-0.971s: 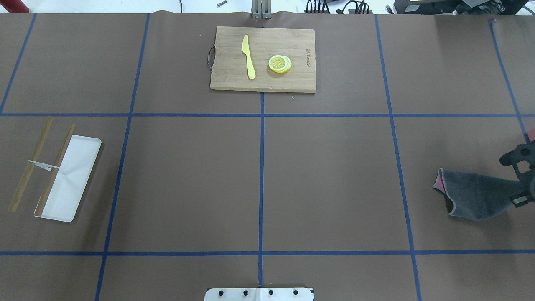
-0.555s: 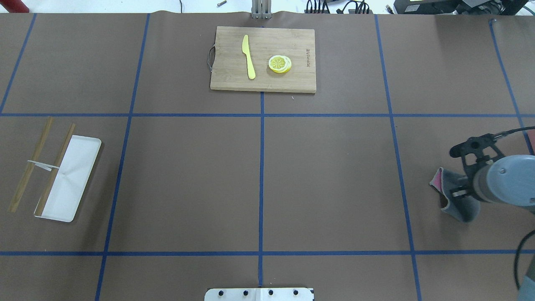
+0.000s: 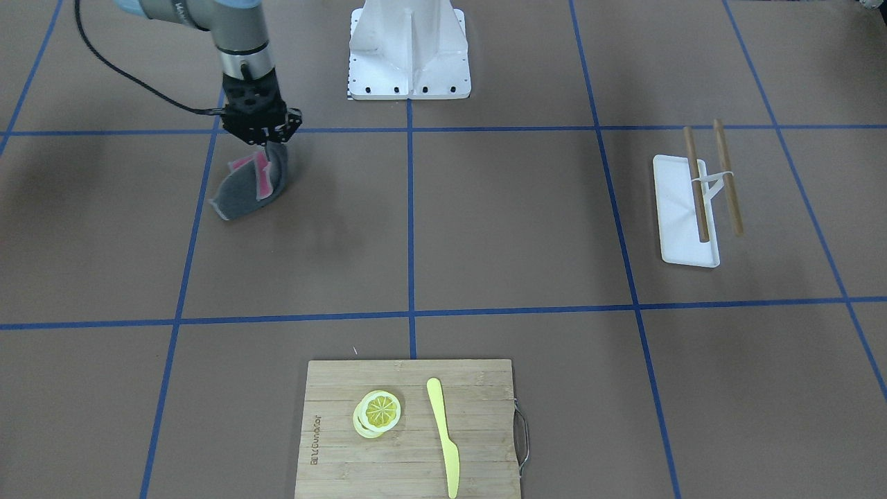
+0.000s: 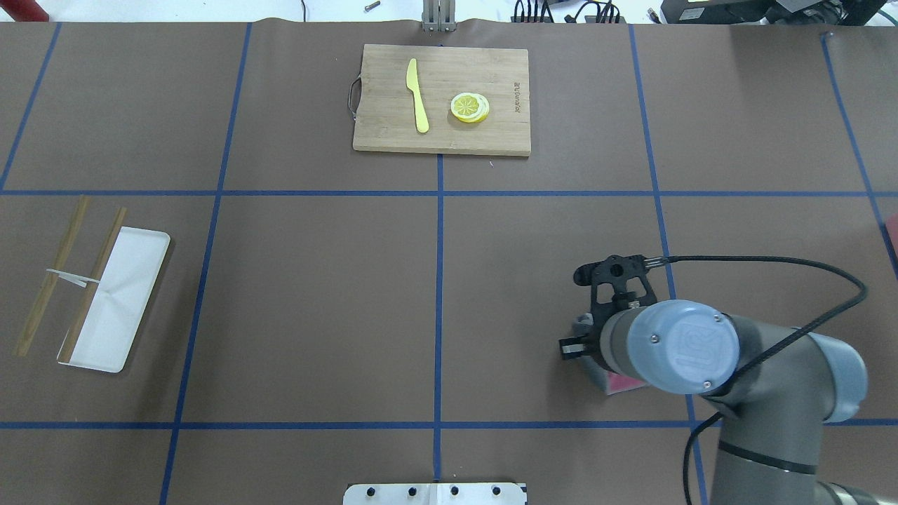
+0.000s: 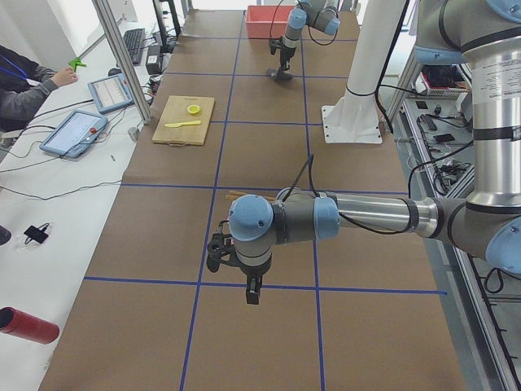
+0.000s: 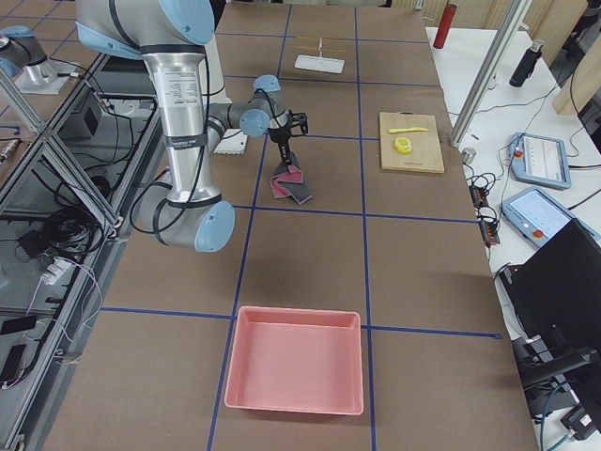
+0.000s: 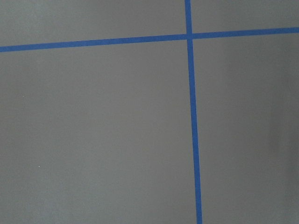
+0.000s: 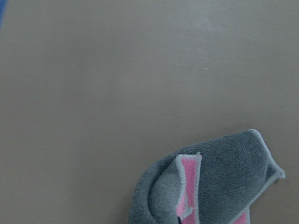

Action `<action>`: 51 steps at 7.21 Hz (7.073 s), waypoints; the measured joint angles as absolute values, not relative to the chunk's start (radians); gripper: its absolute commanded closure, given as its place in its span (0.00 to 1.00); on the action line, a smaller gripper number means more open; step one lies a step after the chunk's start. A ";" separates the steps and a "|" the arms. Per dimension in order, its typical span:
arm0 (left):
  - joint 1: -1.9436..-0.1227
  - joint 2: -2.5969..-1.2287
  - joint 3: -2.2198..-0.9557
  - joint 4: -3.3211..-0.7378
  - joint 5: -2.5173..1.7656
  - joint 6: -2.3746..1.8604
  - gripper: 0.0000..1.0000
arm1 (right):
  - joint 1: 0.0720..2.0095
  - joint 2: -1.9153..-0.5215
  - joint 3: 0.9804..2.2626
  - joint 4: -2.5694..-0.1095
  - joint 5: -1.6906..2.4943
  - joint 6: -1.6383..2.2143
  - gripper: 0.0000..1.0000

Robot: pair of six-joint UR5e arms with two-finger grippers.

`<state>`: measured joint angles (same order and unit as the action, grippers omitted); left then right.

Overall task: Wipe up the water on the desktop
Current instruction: 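Wipe the cloth back and forth over the wet spot with the right gripper, then lift the cloth with the right gripper and move it over the pink bin, then open the right gripper to drop the cloth into the pink bin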

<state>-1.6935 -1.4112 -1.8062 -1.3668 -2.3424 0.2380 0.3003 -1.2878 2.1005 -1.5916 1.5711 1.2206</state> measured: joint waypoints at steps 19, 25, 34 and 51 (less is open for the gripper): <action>-1.687 -1.404 -1.815 -1.431 -2.344 0.156 0.01 | 1.618 -1.830 2.188 -1.852 2.220 -0.395 1.00; -1.686 -1.400 -1.815 -1.459 -2.344 0.157 0.01 | 1.863 -1.992 2.075 -1.897 2.193 -0.753 1.00; -1.686 -1.397 -1.814 -1.465 -2.344 0.156 0.01 | 1.868 -1.891 1.772 -1.647 2.168 -0.755 0.78; -1.685 -1.352 -1.775 -1.463 -2.336 0.158 0.01 | 1.585 -1.762 1.901 -1.636 2.336 0.047 0.00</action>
